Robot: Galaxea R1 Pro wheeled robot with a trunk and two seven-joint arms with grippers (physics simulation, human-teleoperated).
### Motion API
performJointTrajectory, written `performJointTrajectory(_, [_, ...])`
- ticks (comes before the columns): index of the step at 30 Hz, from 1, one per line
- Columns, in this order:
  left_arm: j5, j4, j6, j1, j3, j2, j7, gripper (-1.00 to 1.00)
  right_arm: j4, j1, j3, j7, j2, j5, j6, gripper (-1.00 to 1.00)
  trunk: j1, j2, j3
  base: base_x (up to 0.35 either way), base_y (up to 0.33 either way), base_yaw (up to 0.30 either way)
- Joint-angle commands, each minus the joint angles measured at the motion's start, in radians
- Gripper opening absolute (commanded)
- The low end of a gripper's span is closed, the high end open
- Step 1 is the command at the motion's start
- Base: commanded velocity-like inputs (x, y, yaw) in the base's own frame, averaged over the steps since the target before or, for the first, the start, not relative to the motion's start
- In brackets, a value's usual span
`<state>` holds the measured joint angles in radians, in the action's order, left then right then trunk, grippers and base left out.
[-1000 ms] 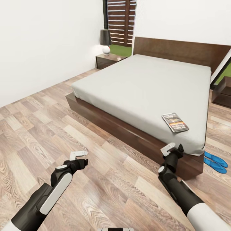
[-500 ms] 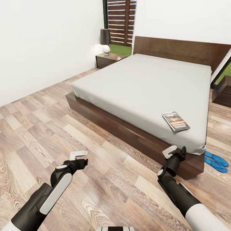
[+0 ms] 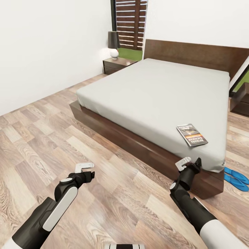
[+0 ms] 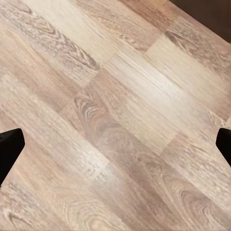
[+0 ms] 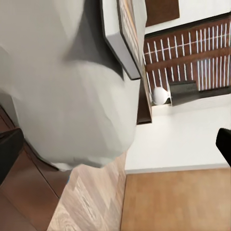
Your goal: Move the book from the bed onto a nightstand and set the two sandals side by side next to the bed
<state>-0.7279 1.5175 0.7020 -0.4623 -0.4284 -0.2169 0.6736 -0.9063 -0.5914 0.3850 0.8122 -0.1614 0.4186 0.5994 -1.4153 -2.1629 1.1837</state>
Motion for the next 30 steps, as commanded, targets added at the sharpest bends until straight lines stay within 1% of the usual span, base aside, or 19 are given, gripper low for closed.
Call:
performJointTrajectory(1, [-0.009, 0.001, 0.000, -0.001, -0.002, -0.001, 0.010, 1.00, 0.000, -0.001, 0.003, 0.002, -0.001, 0.002, 0.007, 1.00, 0.000, 0.000, 0.001, 0.242, 0.000, 0.000])
performJointTrajectory(6, [-0.007, 0.001, 0.001, -0.002, -0.001, -0.001, 0.011, 1.00, 0.000, -0.001, 0.003, 0.005, -0.001, 0.002, 0.008, 1.00, 0.000, 0.000, 0.001, 0.081, 0.000, 0.000])
performJointTrajectory(13, [-0.008, 0.001, 0.001, -0.001, -0.002, -0.001, 0.012, 1.00, 0.000, -0.001, 0.005, 0.006, 0.000, 0.002, 0.007, 1.00, 0.027, 0.049, -0.021, 0.010, 0.000, 0.000])
performJointTrajectory(18, [-0.009, 0.001, 0.001, -0.001, -0.002, -0.001, 0.012, 1.00, 0.000, -0.001, 0.022, 0.006, -0.001, 0.002, 0.007, 1.00, 0.046, 0.084, -0.037, 0.001, 0.000, 0.000])
performJointTrajectory(19, [-0.008, 0.001, 0.000, -0.001, -0.002, -0.001, 0.012, 1.00, 0.000, -0.001, 0.038, 0.007, -0.001, 0.001, 0.007, 1.00, 0.046, 0.084, -0.037, 0.000, 0.000, 0.000])
performJointTrajectory(25, [-0.007, 0.001, -0.001, -0.001, -0.001, -0.001, 0.012, 1.00, 0.000, -0.001, 0.049, 0.006, -0.001, 0.000, 0.007, 1.00, 0.046, 0.084, -0.037, 0.000, 0.000, 0.000])
performJointTrajectory(30, [-0.007, 0.001, -0.002, -0.001, -0.001, -0.001, 0.012, 1.00, -0.001, -0.001, 0.050, 0.006, -0.001, 0.000, 0.006, 1.00, 0.046, 0.084, -0.037, 0.000, 0.000, 0.000])
